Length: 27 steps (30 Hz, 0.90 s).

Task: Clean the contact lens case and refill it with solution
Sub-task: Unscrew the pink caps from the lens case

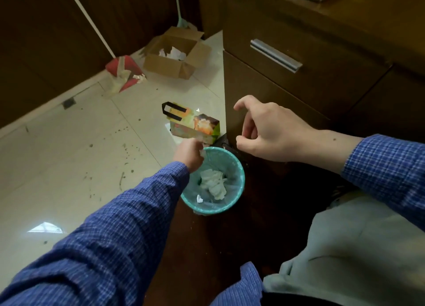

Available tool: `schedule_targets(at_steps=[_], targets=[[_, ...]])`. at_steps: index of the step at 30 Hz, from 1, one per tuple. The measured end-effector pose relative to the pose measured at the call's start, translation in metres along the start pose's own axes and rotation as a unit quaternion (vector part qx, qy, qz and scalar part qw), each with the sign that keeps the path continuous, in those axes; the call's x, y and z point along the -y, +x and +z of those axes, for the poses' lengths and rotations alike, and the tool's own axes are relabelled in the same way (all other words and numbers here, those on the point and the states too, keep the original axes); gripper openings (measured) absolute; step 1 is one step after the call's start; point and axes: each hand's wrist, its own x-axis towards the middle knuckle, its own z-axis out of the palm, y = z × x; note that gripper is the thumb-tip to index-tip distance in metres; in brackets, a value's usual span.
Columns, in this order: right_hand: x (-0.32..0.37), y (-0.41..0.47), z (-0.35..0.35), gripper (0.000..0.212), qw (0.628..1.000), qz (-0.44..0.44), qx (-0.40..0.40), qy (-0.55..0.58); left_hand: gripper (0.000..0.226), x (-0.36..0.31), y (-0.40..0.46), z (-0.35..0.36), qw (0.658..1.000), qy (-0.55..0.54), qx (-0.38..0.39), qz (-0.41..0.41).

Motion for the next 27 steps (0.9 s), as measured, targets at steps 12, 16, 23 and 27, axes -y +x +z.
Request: schedule_targets(at_steps=[12, 16, 23, 27], targets=[[0.009, -0.019, -0.021, 0.062, 0.999, -0.025, -0.025, 0.021, 0.011, 0.004, 0.010, -0.040, 0.966, -0.226, -0.016, -0.124], [0.004, -0.023, -0.026, 0.062, 0.999, -0.031, -0.034, 0.017, 0.016, -0.008, 0.005, -0.059, 0.968, -0.229, -0.013, -0.098], [-0.002, -0.018, -0.029, 0.061, 0.998, -0.041, -0.046, 0.019, 0.034, -0.002, 0.002, -0.071, 0.853, -0.511, -0.080, -0.066], [0.004, -0.015, -0.029, 0.061, 0.998, -0.050, -0.045, 0.011, 0.015, 0.011, -0.017, -0.012, 0.988, -0.076, 0.109, -0.076]])
